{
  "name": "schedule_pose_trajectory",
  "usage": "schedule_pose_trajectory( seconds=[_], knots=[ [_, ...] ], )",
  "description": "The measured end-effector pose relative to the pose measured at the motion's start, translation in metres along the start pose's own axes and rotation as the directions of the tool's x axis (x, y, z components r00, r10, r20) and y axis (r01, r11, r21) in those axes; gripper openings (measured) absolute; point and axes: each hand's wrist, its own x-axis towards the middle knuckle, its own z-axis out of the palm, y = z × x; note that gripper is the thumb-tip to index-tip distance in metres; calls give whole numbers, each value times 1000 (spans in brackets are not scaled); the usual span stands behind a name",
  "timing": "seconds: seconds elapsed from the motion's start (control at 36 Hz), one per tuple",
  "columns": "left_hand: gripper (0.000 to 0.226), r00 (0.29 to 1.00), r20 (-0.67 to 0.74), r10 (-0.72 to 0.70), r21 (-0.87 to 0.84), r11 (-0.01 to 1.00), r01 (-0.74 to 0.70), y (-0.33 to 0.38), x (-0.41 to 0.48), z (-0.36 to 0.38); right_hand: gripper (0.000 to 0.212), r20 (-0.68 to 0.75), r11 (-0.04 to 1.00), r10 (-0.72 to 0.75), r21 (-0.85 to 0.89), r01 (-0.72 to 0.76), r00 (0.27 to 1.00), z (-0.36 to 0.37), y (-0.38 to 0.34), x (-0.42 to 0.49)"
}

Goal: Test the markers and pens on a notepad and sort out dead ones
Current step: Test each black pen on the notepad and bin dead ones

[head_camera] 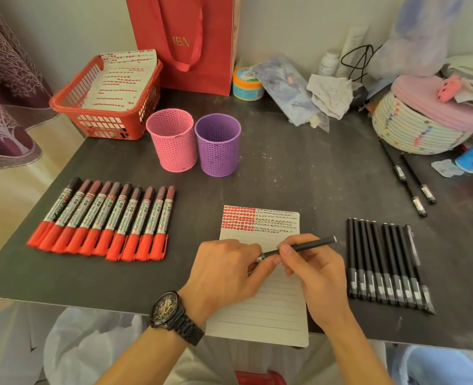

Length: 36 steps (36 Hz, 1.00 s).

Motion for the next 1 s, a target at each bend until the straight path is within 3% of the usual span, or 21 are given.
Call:
schedule_pose_trajectory(
  seconds=[0.28,0.36,0.42,0.5,0.56,0.64,0.78,1.0],
  knots=[
    [67,995,-6,-95,-105,990,94,-1,1,-2,13,-23,996,-52,-75,50,998,4,-8,2],
    [61,995,-46,-91,-163,983,82,-3,3,-2,9,-20,986,-111,-129,108,994,4,-16,4],
    [54,995,-40,-86,-162,984,78,-3,4,1,11,-93,987,-131,-102,121,987,2,-23,8],
    [39,988,26,-150,-143,978,152,-3,4,4,16,-250,997,-46,54,61,967,-5,-31,18],
    [54,973,104,-204,-140,966,218,-4,4,6,15,-307,997,-1,74,25,952,-8,-33,26],
    [63,956,180,-233,-114,960,255,-6,3,7,19,-326,999,42,22,-37,944,-10,-27,35],
    [52,953,157,-261,-103,955,279,-8,6,7,13,-266,986,137,-51,-156,954,-4,-16,47],
    [55,949,142,-280,-85,952,293,-9,7,10,35,-368,906,-47,-407,-115,929,-3,5,52]
  ],
)
